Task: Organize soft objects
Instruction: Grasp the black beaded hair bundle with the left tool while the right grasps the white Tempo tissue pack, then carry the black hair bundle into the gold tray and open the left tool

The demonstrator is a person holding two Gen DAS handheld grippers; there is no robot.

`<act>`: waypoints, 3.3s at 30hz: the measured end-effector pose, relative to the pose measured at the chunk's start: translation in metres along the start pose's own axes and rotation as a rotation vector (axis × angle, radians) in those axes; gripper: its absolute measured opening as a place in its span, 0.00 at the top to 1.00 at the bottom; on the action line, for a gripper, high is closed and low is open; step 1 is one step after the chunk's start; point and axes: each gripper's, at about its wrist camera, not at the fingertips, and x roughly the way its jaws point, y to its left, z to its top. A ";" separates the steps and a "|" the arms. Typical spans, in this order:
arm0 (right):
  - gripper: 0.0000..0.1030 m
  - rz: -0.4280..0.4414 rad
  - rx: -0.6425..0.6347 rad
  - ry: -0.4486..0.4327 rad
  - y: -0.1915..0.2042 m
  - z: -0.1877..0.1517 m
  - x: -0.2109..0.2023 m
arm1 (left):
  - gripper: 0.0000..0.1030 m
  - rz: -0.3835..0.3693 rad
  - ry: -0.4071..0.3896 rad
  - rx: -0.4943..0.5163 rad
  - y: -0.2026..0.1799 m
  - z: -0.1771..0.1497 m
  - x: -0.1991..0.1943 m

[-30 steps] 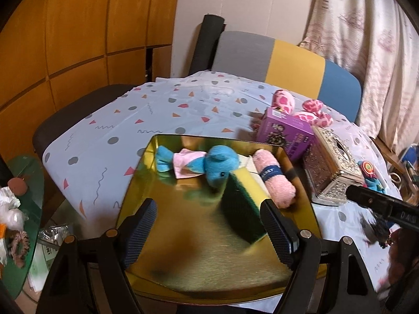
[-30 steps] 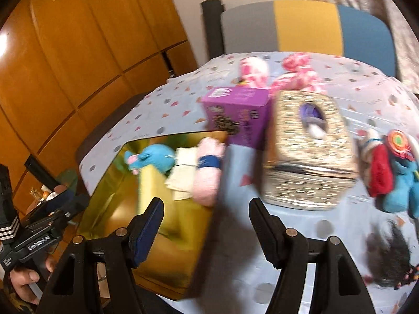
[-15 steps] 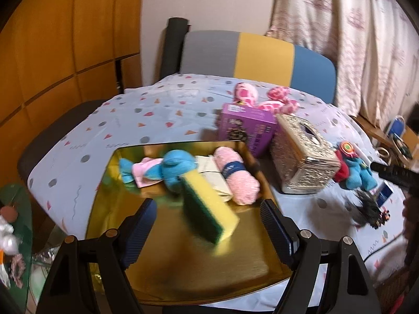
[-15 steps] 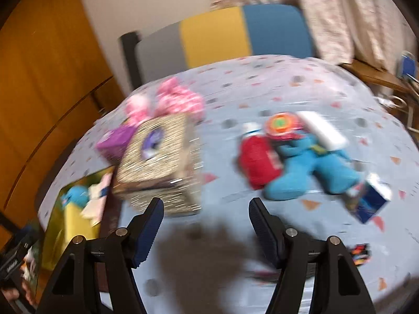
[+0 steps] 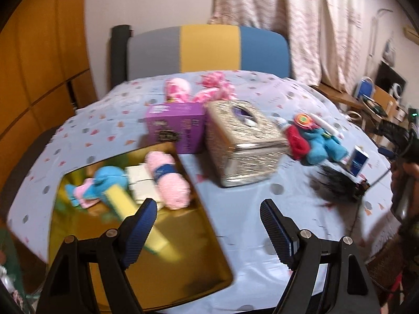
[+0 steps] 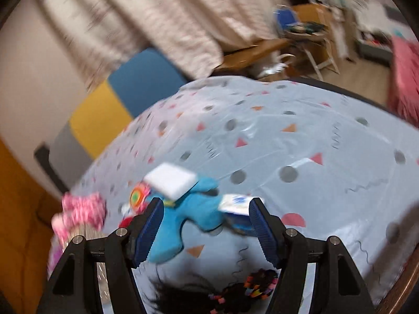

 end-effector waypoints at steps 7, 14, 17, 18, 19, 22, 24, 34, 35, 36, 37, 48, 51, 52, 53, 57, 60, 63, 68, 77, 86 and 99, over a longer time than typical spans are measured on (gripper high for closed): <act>0.33 0.021 0.178 0.034 -0.036 0.003 -0.001 | 0.21 -0.068 0.029 0.086 -0.041 0.003 0.017; 0.33 0.046 0.291 0.055 -0.057 0.001 0.004 | 0.21 -0.127 0.055 0.164 -0.076 0.012 0.039; 0.33 0.050 0.345 0.055 -0.067 0.001 0.003 | 0.25 -0.153 0.045 0.223 -0.093 0.018 0.051; 0.32 0.053 0.362 0.057 -0.070 0.000 0.003 | 0.26 -0.167 0.042 0.249 -0.099 0.020 0.055; 0.31 0.057 0.375 0.061 -0.072 0.000 0.004 | 0.26 -0.188 0.045 0.280 -0.106 0.022 0.061; 0.31 0.074 0.373 0.061 -0.071 0.000 0.004 | 0.27 -0.247 0.025 0.389 -0.134 0.028 0.077; 0.31 0.085 0.355 0.060 -0.068 0.001 0.004 | 0.27 -0.264 0.019 0.444 -0.150 0.031 0.086; 0.31 0.153 0.331 0.068 -0.061 0.001 0.003 | 0.23 -0.467 0.013 0.823 -0.267 0.023 0.123; 0.31 0.158 0.339 0.067 -0.062 0.001 0.003 | 0.23 -0.484 0.015 0.853 -0.278 0.021 0.126; 0.31 0.163 0.349 0.065 -0.064 0.001 0.003 | 0.23 -0.503 0.022 0.875 -0.285 0.018 0.129; 0.31 0.167 0.359 0.062 -0.066 0.001 0.003 | 0.23 -0.527 0.029 0.902 -0.294 0.016 0.132; 0.29 0.165 0.380 0.086 -0.070 0.001 0.009 | 0.65 -0.619 0.221 0.749 -0.300 0.002 0.172; 0.29 0.148 0.366 0.101 -0.067 0.000 0.013 | 0.65 -0.579 0.236 0.635 -0.272 0.000 0.169; 0.29 0.140 0.361 0.108 -0.066 -0.001 0.014 | 0.65 -0.560 0.248 0.574 -0.256 -0.002 0.168; 0.29 0.134 0.357 0.116 -0.066 -0.001 0.015 | 0.65 -0.550 0.254 0.542 -0.248 -0.003 0.167; 0.28 0.117 0.329 0.170 -0.060 -0.005 0.024 | 0.65 -0.466 0.260 0.377 -0.196 -0.015 0.154; 0.26 0.068 0.271 0.185 -0.050 -0.007 0.028 | 0.63 -0.441 0.245 0.286 -0.170 -0.023 0.144; 0.22 -0.013 0.209 0.180 -0.042 -0.008 0.030 | 0.63 -0.426 0.196 0.238 -0.151 -0.035 0.135; 0.21 -0.163 0.082 0.203 -0.026 -0.006 0.045 | 0.63 -0.427 0.166 0.215 -0.138 -0.044 0.130; 0.19 -0.311 -0.069 0.233 -0.006 -0.001 0.089 | 0.64 -0.455 0.127 0.158 -0.131 -0.051 0.129; 0.49 -0.349 -0.111 0.271 -0.006 -0.007 0.095 | 0.65 -0.421 0.111 0.179 -0.133 -0.053 0.123; 0.49 -0.362 -0.191 0.291 0.005 -0.013 0.098 | 0.66 -0.437 0.095 0.108 -0.114 -0.033 0.068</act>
